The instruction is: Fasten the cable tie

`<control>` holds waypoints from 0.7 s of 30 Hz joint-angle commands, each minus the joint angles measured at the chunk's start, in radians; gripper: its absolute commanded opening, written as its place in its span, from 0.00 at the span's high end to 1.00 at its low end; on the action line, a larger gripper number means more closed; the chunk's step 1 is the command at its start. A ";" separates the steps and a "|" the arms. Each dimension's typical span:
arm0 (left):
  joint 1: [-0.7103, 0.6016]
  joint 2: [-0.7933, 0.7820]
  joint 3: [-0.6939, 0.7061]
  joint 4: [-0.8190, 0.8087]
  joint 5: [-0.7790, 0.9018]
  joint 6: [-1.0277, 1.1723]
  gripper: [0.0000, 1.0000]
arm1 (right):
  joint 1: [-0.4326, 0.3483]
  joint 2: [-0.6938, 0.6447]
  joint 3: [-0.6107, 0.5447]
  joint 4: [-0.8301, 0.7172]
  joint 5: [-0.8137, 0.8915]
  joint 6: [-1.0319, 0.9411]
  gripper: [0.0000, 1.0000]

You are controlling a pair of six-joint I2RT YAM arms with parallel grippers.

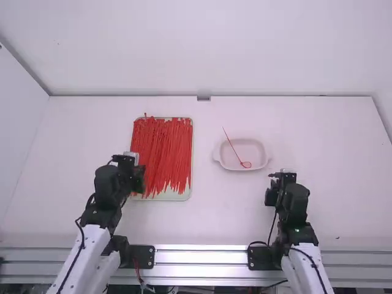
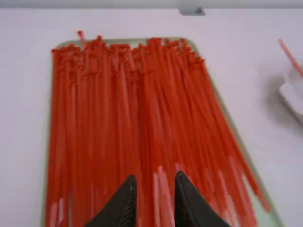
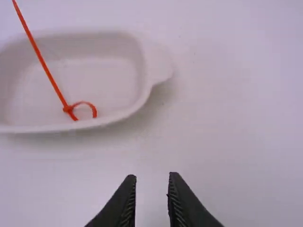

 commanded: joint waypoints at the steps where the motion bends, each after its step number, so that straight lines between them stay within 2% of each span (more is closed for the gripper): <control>1: -0.002 -0.056 -0.052 0.002 -0.108 0.001 0.84 | 0.002 -0.048 -0.051 0.003 0.004 0.004 0.87; 5: -0.002 -0.139 -0.135 0.002 -0.191 0.001 0.93 | 0.002 -0.127 -0.060 0.003 0.004 0.004 0.95; 9: -0.002 -0.216 -0.212 0.002 -0.197 0.001 1.00 | 0.002 -0.201 -0.060 0.003 0.004 0.004 1.00; 13: -0.002 -0.293 -0.272 0.002 -0.197 0.001 1.00 | 0.002 -0.273 -0.060 0.003 0.004 0.004 1.00; 21: -0.002 -0.418 -0.272 0.002 -0.197 0.001 1.00 | 0.002 -0.388 -0.060 0.003 0.004 0.004 1.00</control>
